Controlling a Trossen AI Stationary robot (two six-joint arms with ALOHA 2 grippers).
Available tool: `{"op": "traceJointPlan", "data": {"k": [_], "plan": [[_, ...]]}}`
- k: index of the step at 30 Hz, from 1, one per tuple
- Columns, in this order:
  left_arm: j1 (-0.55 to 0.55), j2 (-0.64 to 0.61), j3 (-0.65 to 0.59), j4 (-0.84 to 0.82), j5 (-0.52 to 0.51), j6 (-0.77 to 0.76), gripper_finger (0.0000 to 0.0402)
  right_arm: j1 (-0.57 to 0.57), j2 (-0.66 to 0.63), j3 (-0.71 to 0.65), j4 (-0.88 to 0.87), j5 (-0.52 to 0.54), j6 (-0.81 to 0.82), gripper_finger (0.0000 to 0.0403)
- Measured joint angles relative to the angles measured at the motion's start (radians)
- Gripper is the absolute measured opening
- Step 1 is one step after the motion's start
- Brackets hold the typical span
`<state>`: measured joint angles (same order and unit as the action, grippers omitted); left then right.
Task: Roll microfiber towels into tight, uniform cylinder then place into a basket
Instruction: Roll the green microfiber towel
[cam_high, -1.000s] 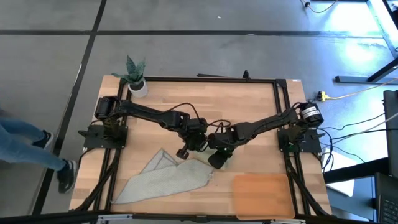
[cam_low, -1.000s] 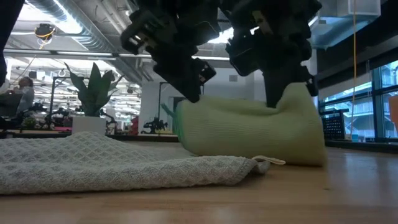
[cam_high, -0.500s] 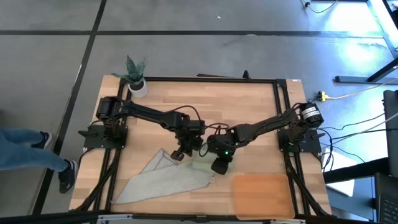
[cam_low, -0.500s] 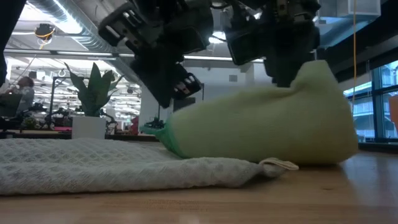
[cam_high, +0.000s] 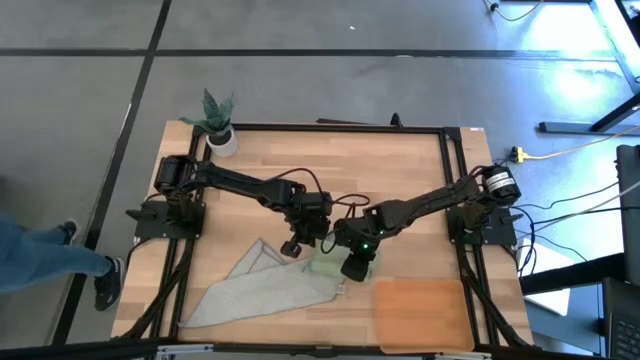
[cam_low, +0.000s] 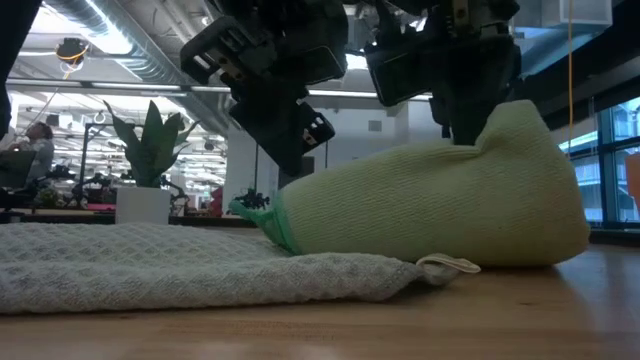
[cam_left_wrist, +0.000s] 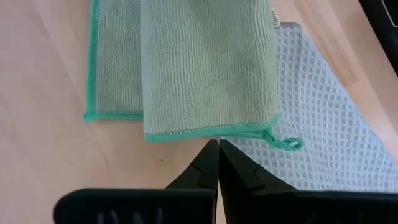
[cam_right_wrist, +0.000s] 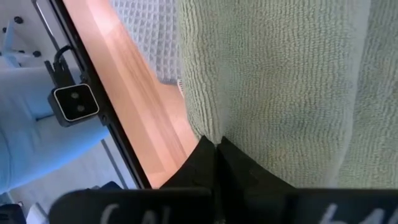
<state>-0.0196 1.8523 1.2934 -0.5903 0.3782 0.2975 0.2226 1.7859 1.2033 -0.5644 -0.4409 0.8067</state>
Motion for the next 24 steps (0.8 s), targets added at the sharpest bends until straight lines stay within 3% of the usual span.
{"op": "traceJointPlan", "data": {"k": [6, 13, 20, 24], "plan": [[0.000, 0.000, 0.000, -0.003, -0.022, -0.032, 0.0000, 0.000, 0.000, 0.000, 0.001, -0.010, -0.007, 0.0006], [0.010, 0.000, 0.000, 0.053, -0.213, -0.027, 0.0000, 0.000, 0.000, 0.000, 0.001, -0.013, -0.029, 0.0006], [0.042, 0.000, -0.022, 0.164, -0.151, -0.033, 0.0000, 0.000, 0.000, 0.000, 0.002, -0.013, -0.031, 0.0006], [0.041, 0.008, -0.029, 0.138, -0.152, -0.033, 0.0000, 0.000, 0.000, 0.000, 0.003, -0.014, -0.042, 0.0006]]}}
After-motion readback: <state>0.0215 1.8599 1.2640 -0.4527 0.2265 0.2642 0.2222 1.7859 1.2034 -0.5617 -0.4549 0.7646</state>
